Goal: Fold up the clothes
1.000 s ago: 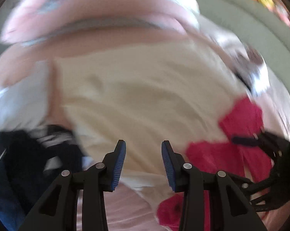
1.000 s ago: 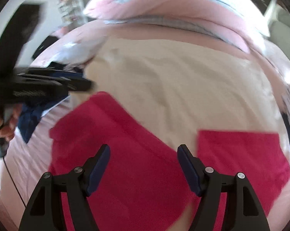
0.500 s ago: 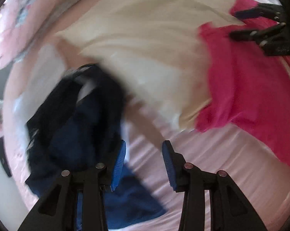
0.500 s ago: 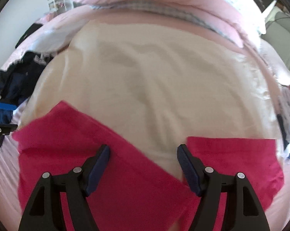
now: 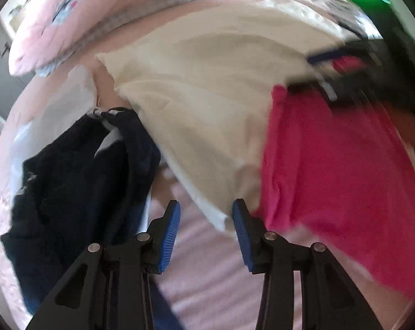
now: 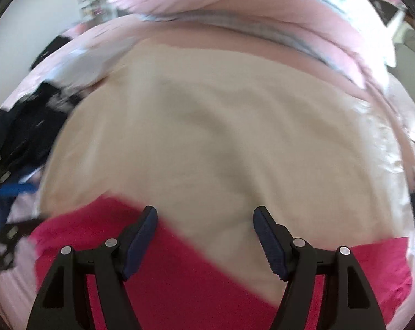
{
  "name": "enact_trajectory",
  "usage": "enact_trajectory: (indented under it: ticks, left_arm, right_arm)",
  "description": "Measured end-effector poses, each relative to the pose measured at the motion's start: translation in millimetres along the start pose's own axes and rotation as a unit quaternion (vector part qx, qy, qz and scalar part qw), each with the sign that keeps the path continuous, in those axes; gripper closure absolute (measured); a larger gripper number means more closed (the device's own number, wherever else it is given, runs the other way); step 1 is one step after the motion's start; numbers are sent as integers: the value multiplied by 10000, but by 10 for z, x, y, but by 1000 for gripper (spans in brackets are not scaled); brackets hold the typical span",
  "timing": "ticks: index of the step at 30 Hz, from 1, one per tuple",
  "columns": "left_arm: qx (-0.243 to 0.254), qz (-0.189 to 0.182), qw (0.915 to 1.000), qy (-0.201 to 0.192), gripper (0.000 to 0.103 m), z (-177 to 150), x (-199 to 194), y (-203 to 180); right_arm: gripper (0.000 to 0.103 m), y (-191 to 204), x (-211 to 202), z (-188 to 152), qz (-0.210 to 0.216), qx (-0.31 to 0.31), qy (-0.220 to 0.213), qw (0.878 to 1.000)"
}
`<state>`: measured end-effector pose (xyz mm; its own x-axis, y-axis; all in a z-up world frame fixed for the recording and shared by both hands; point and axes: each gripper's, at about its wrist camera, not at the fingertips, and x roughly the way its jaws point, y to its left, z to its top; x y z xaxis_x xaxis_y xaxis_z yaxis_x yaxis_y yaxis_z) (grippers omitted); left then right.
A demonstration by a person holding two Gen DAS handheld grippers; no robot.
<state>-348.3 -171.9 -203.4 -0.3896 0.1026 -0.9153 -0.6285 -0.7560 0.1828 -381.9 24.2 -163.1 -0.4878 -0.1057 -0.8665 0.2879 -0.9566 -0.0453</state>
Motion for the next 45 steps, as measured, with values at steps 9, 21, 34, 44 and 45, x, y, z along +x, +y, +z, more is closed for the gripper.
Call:
enact_trajectory:
  ticks: [9,21,34,44,45]
  left_arm:
    - [-1075,-925,9856,-916,67,126,-406,136]
    - [-1872,-232,9782,-869,87,446,-199,394]
    - [-1753,-980,9793,-271,87,-91,-389,-670]
    - [-2732,-1112,9550,-298,84,-726,-668,-1080]
    - [-2818,-1142,9521,-322,84,-789,-705,-1117]
  right_arm:
    - [32,-247,-414,-392,620,663,259,9955]
    - [30,-402,-369,-717,78,-24,419,9991]
    - [31,173,-1017,-1181,1276,76,561,9902]
    - [30,326,-1343,-1974,1006,-247,733,9919]
    - [30,324,-1352,-2032,1009,-265,742,9918]
